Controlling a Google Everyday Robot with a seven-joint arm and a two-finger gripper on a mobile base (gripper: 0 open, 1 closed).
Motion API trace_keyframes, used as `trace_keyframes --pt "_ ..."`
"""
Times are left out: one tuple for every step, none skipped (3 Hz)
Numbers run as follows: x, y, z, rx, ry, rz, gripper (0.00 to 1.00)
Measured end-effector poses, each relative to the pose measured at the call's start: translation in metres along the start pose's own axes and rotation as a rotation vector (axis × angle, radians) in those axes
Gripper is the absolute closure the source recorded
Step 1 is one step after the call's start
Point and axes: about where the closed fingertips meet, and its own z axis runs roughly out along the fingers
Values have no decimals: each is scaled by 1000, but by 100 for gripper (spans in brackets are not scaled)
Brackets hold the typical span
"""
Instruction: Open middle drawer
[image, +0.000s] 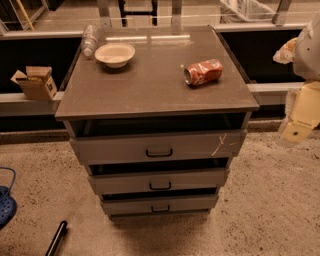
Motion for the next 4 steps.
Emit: trace_keyframes --pt "0 0 0 0 0 0 0" --pt "4 3 24 15 18 -48 0" --pt "26 20 72 12 16 -98 0" --pt "69 44 129 -16 5 -87 0"
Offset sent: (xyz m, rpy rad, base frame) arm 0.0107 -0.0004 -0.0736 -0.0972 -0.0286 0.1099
